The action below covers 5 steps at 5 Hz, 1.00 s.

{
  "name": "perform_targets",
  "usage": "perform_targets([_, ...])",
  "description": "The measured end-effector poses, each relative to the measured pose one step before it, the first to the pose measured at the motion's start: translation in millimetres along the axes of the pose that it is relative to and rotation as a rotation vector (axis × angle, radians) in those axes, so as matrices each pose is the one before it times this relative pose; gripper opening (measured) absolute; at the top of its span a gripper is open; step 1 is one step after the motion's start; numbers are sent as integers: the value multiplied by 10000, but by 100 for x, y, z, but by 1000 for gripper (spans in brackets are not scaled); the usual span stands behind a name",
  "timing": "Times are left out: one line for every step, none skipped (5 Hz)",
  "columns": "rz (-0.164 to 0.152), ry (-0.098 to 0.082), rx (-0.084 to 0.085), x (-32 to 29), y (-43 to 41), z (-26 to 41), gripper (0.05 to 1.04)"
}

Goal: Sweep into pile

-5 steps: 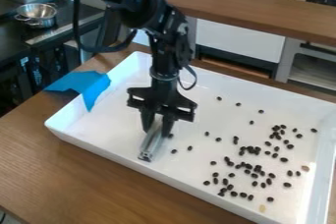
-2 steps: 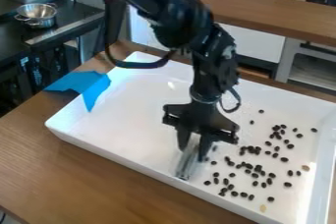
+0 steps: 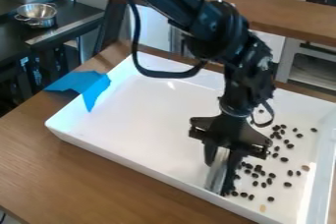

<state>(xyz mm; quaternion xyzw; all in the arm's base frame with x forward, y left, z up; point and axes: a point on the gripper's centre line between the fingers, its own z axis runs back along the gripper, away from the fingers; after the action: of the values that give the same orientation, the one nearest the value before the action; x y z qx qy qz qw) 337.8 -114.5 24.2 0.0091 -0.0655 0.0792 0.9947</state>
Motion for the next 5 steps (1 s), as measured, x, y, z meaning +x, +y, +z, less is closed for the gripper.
perform_targets([-393, -162, -290, -521, -1757, 121, 369])
perform_targets([-809, -393, -408, 28, -904, -280, 369])
perform_targets([-444, -126, -368, -151, -363, 118, 369])
perform_targets([-154, -32, -465, 299, 1014, 1142, 369])
perform_targets([172, -821, -598, 1518, 2617, 2859, 369])
